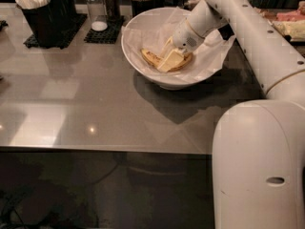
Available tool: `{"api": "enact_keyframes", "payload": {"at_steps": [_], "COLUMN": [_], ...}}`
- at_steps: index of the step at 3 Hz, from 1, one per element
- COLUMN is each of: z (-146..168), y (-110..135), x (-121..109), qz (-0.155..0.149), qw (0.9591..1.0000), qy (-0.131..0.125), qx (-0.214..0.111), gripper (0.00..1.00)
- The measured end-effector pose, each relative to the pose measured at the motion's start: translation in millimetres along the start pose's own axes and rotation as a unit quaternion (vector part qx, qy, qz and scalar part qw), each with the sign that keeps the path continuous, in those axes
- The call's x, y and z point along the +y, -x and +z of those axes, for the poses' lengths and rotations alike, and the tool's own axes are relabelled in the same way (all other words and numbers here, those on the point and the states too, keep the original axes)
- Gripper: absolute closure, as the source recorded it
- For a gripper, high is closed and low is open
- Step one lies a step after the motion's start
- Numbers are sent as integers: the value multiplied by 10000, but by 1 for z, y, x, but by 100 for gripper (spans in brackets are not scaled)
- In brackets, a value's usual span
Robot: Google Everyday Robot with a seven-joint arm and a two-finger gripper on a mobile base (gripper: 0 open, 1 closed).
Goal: Pick banana from white bowl
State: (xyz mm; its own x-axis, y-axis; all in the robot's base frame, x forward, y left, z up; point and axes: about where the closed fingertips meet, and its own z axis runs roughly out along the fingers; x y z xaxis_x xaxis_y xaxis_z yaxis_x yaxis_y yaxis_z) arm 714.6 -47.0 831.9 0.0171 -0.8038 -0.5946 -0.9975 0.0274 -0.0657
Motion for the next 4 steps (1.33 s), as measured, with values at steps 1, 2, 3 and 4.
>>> {"api": "enact_keyframes", "payload": {"at_steps": [1,2,3,4], "z": [4,3,-12,-30], "y": [-8,-13,-7,6], "x": [-1,-2,-2,2], "qz": [91,112,-35,-175], "qw": [9999,9998,9990,9989], "qy": [23,-7,-110,-120], "qx": [81,187,434,427], "gripper": [70,87,100,100]}}
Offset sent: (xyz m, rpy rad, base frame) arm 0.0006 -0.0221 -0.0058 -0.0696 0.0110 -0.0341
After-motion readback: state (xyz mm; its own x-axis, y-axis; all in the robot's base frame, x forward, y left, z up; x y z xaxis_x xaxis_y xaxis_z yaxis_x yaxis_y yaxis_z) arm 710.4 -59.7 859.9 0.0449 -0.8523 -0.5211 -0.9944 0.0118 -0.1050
